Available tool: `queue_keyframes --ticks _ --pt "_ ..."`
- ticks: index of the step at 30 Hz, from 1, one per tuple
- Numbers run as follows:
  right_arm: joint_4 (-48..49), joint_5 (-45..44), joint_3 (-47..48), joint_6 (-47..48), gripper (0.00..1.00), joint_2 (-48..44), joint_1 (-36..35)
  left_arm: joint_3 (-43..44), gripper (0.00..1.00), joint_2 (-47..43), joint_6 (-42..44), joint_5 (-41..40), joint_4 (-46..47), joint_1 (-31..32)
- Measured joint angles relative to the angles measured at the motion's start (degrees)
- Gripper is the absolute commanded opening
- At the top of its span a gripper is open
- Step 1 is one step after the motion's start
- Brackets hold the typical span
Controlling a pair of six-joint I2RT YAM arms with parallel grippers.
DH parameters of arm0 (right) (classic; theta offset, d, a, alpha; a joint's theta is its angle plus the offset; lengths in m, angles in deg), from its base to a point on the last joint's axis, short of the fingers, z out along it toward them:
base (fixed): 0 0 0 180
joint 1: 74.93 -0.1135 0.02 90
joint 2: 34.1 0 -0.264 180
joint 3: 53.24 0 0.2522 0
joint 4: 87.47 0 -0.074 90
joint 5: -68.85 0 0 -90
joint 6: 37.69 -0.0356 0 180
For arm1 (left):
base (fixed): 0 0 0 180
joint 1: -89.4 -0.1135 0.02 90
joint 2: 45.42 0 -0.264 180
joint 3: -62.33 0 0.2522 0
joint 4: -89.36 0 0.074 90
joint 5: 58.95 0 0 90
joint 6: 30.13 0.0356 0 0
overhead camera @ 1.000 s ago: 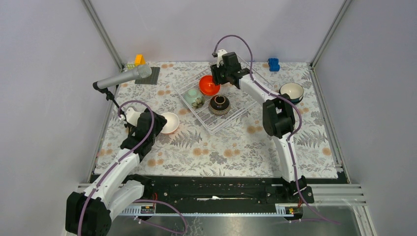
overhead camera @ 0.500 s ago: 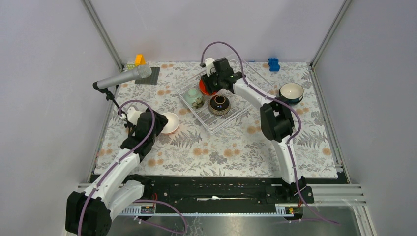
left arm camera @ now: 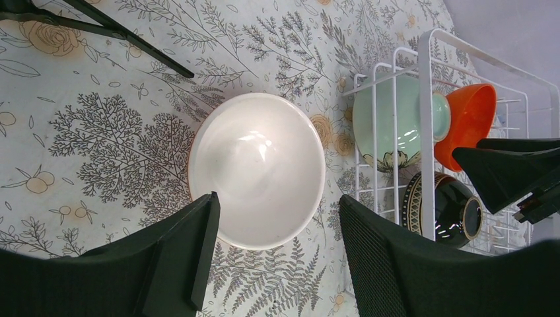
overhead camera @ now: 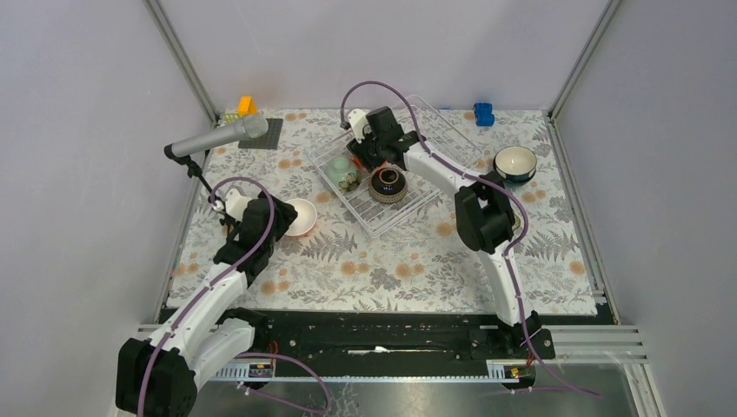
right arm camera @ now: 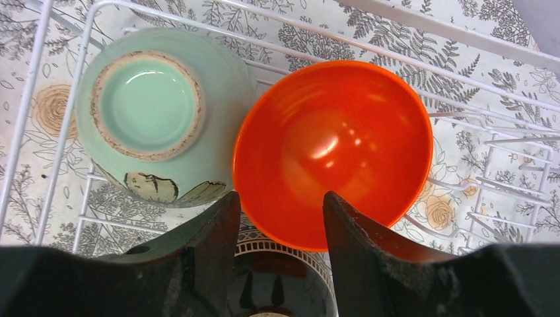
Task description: Unload the bowls from the dish rack
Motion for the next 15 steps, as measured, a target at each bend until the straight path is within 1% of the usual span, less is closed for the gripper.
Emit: queue_keyframes --ticks 13,14,15 --pt "0.04 -0.20 0.33 2.91 0.56 2.67 -0.48 0.00 0.72 0.00 0.59 0.00 0.04 0.00" --pt "0.02 -0.20 0.33 2.97 0.55 2.75 -0.52 0.00 0.72 0.00 0.61 0.00 0.04 0.00" --pt "0.04 -0.20 0.33 3.02 0.51 2.78 -0.57 0.00 0.72 0.00 0.61 0.00 0.04 0.00"
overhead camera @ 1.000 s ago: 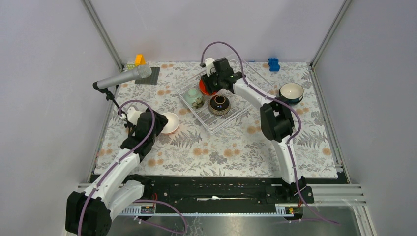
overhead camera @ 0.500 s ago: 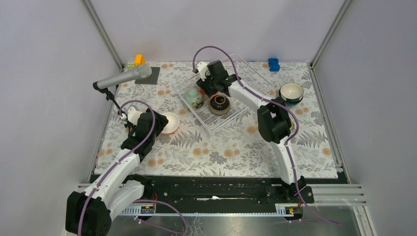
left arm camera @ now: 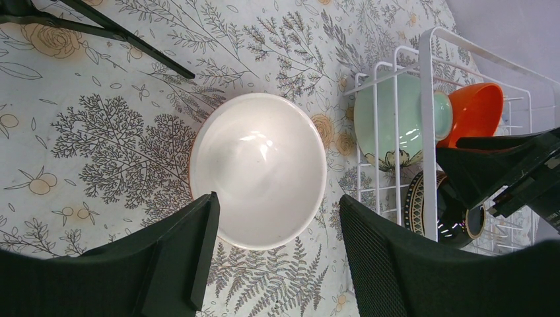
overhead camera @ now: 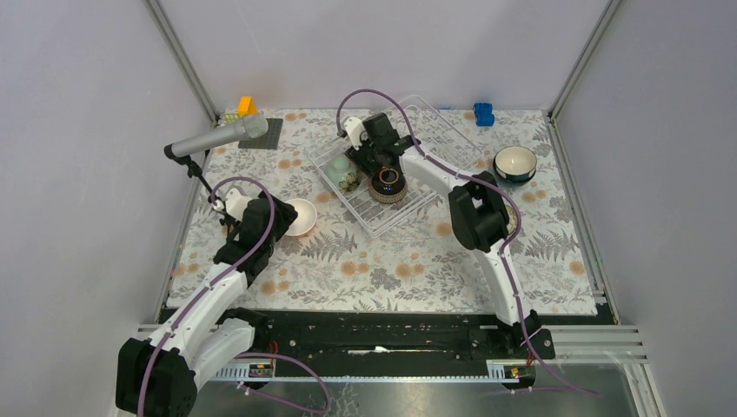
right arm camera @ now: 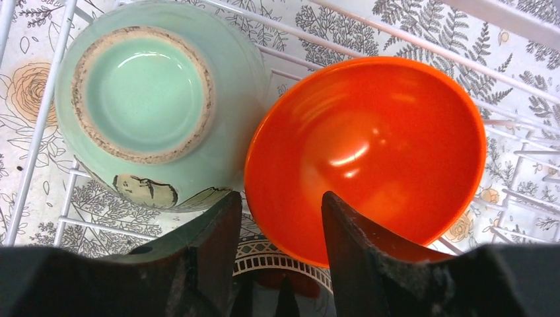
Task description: Unload the bowls from the dish rack
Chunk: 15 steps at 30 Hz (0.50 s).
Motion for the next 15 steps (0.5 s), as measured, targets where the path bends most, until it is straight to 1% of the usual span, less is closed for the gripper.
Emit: queue_keyframes --ticks 2,5,6,15 --pt "0.20 -0.04 0.00 0.22 0.37 0.00 -0.07 0.00 0.72 0.00 0.02 0.00 0.00 -0.02" --pt "0.37 0.09 -0.02 0.52 0.05 0.00 -0.37 0.00 0.72 0.00 0.02 0.00 0.02 0.00" --pt "0.31 -0.09 -0.04 0.74 0.00 0.00 -0.59 0.00 0.72 0.00 0.02 0.00 0.02 0.00" --pt "1.66 -1.81 -0.70 1.97 0.00 -0.63 -1.73 0.00 0.73 0.00 0.11 0.24 0.00 -0.02"
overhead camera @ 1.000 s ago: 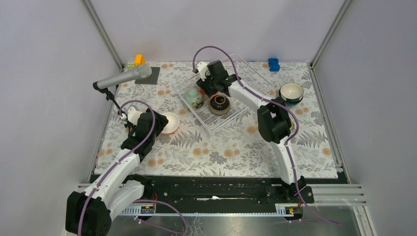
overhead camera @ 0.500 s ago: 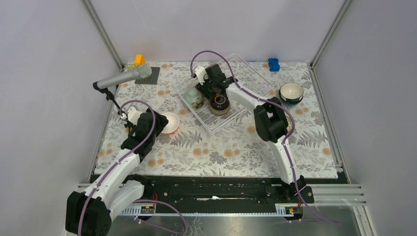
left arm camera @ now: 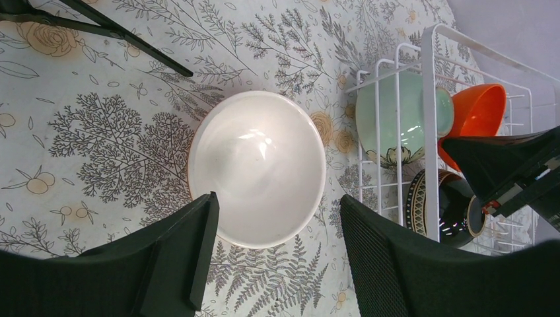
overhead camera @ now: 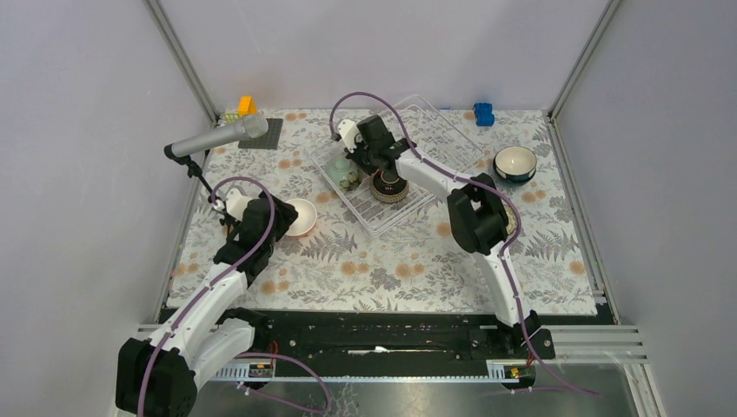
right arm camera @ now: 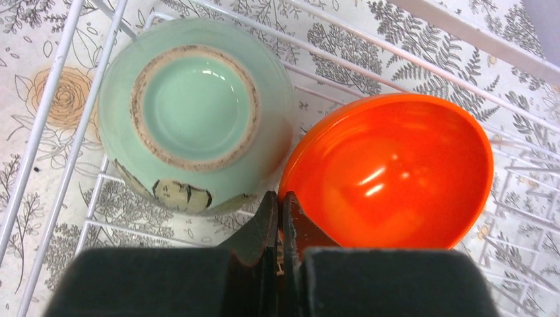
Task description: Unload the bowls from the dish rack
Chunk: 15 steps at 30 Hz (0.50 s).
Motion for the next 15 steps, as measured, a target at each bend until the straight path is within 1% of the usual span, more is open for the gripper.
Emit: queue_keyframes --ticks 5,10,15 --pt "-0.90 -0.96 -3.02 0.09 0.00 -4.42 -0.13 0.00 0.73 -0.24 0.20 1.33 -0.04 0.02" --pt "-1.75 -1.16 -6.08 -0.63 0.00 -11.98 -0.15 0.00 0.73 -1.70 0.85 3.91 0.07 0.02" --pt "-2.12 3.28 -9.90 -2.01 0.00 -20.96 -0.20 0.00 0.75 -2.89 2.64 8.61 1.31 0.02"
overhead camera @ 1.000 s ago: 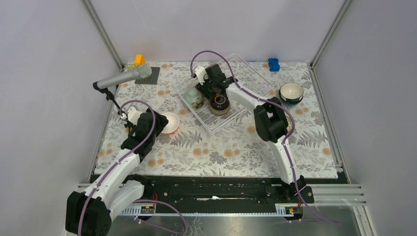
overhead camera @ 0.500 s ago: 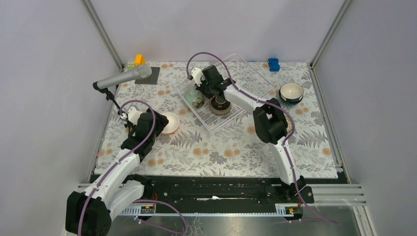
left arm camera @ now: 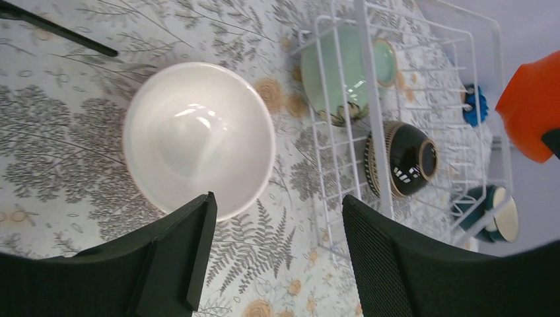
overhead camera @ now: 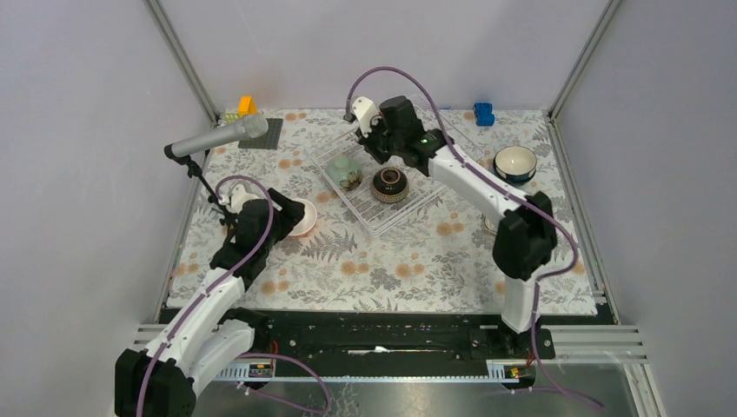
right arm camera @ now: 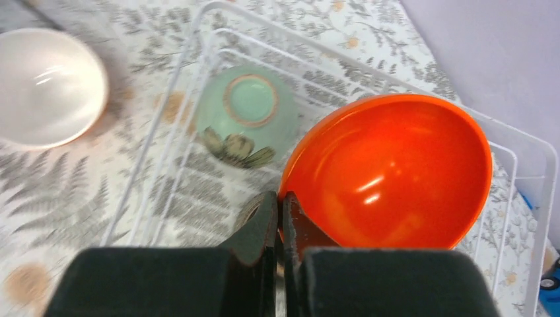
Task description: Unload the bowls from the dish rack
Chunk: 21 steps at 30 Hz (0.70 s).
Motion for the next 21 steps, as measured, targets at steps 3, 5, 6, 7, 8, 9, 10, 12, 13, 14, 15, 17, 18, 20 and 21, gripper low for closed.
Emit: queue_keyframes --ticks 3,5,6,7,8,9,10,12,13,14,15,17,18,20,21 --pt "-0.02 4.28 -5.57 -0.28 0.00 -6.36 -0.09 0.04 0.78 -0.61 0.85 2.91 0.92 -0.02" --pt "-0.52 7.39 -9.81 -0.28 0.00 -10.75 -0.22 0.15 0.80 -1.01 1.44 4.76 1.01 -0.02" --pt "-0.96 9.27 -12.04 -0.28 0.00 -13.16 -0.33 0.33 0.81 -1.07 1.66 5.49 0.92 0.00" --pt "-1.20 10.56 -13.49 -0.31 0.00 -14.86 -0.44 0.83 0.83 -1.03 1.99 6.56 0.74 -0.02" --pt "-1.40 12.00 -15.02 -0.35 0.00 -16.61 -0.55 1.38 0.83 -0.98 2.23 7.39 0.63 0.00" --pt "-1.77 13.53 -16.22 -0.46 0.00 -18.16 -0.66 2.14 0.84 -0.98 2.54 8.37 0.61 0.00" --pt "-2.10 15.06 -17.18 -0.55 0.00 -19.43 -0.76 2.93 0.85 -0.94 2.82 9.33 0.59 0.00" --pt "-2.86 18.27 -18.69 -0.83 0.00 -21.49 -1.05 5.09 0.86 -0.55 3.78 11.67 0.52 -0.02" --pt "-3.52 20.13 -19.28 -1.03 0.00 -22.32 -1.33 6.08 0.86 -0.22 4.22 12.72 0.50 -0.02" --pt "-4.00 21.53 -19.71 -1.27 0.00 -22.97 -1.77 7.21 0.86 0.11 4.81 13.99 0.42 0.00" --pt "-4.35 22.38 -19.98 -1.40 0.00 -23.28 -2.25 8.11 0.86 0.31 5.27 15.23 0.37 0.00" --pt "-5.33 23.23 -20.46 -1.49 0.00 -23.74 -3.98 9.53 0.86 0.46 6.23 17.25 0.02 0.00" --pt "-5.92 23.26 -20.72 -1.46 0.00 -23.78 -5.16 10.29 0.86 0.48 6.73 18.36 -0.48 0.00" --pt "-7.06 23.10 -21.53 -1.40 0.00 -23.78 -7.58 11.76 0.86 0.48 7.89 20.35 -1.79 0.00" --pt "-7.45 22.93 -21.99 -1.40 0.00 -23.78 -8.70 12.39 0.86 0.48 8.46 21.27 -2.47 -0.02"
